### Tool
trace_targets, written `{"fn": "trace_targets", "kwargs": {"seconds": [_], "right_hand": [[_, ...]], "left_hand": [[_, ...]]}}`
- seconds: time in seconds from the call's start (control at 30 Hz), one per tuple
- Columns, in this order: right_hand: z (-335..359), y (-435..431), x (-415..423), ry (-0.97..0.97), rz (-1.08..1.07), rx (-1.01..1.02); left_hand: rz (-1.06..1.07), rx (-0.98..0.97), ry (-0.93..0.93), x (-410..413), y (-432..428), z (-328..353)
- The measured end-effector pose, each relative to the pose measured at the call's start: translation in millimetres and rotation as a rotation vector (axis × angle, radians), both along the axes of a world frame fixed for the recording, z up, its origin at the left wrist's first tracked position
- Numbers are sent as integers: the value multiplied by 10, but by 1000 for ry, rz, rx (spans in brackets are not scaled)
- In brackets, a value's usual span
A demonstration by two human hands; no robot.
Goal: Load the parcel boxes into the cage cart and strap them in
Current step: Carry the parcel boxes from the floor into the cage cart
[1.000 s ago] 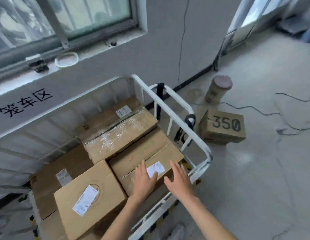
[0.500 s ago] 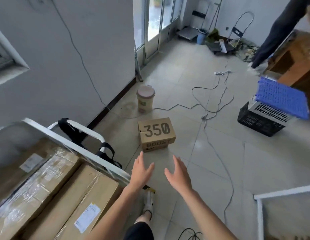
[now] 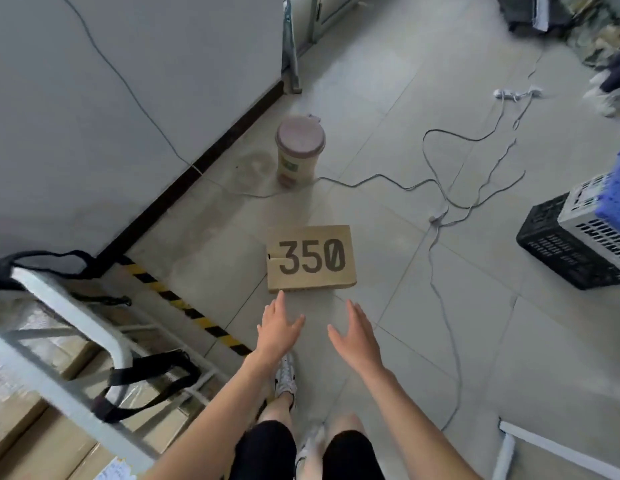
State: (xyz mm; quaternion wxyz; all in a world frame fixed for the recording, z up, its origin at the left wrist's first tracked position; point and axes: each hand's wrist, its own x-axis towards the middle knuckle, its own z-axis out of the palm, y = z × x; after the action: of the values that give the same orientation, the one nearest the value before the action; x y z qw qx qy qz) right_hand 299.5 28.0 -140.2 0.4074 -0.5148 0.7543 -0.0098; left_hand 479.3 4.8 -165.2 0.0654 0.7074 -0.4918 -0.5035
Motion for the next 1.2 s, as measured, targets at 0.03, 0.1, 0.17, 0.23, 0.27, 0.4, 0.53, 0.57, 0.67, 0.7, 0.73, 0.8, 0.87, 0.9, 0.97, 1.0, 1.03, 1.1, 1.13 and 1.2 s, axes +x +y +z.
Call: {"fn": "trace_targets", "kwargs": {"seconds": [0.03,0.1,0.17,0.23,0.27,0.4,0.53,0.57,0.67,0.7,0.73,0.8,0.87,0.9,0.97,1.0,1.03,1.1,1.13,1.2], "right_hand": [[-78,-156,-52,-6,2,7],[-271,-477,-171,-18,2,28],[-560,-807,-295,-35,13,62],[-917,-1142,-444,-46,-24,93],[-1103,-1304,-523,-52,-55,105],[-2006,-1855,-829,-99,-133,195],[-2897,-2193,-1080,-116,-172,281],[-3086,-2268,-1128,-114,-171,288],[-3575,-2454,-1250,-133,-227,341],[-3709,-2510,-1276,-137,-259,368],[-3821,-2553,-1295,-148,-285,393],[-3969,-2605,-1323,-182,-310,424],[-3980,-2626,-1355,-206,-305,424],[-3926,-2624,-1378,-220,-297,409],[-3705,-2620,-1420,-258,-278,353],[-3526,-2629,-1427,-279,-268,317],[-3319,-2647,-1425,-298,-254,285],[-2825,-2679,-1387,-344,-225,236],[-2543,-2685,-1358,-364,-208,219],[-1927,-2704,-1267,-397,-163,182]], "left_hand": [[6,18,-9,-25,-136,-75],[34,58,-13,-67,-420,-249],[79,90,-11,-99,-682,-520],[136,145,2,-113,-940,-858],[183,174,14,-116,-1060,-1039],[396,297,-5,-93,-1500,-1837],[266,290,-232,-67,-1686,-2648],[232,294,-271,-53,-1717,-2814],[282,312,-258,27,-1809,-3251],[335,330,-219,58,-1852,-3372],[423,357,-146,77,-1894,-3480],[612,396,37,64,-1950,-3644],[659,387,108,11,-1946,-3712],[672,380,99,-19,-1923,-3683],[723,350,76,-51,-1851,-3513],[747,336,77,-57,-1809,-3362],[770,326,85,-58,-1762,-3167],[832,302,103,-43,-1659,-2679],[866,277,111,-38,-1594,-2386],[925,203,97,-9,-1476,-1725]]}}
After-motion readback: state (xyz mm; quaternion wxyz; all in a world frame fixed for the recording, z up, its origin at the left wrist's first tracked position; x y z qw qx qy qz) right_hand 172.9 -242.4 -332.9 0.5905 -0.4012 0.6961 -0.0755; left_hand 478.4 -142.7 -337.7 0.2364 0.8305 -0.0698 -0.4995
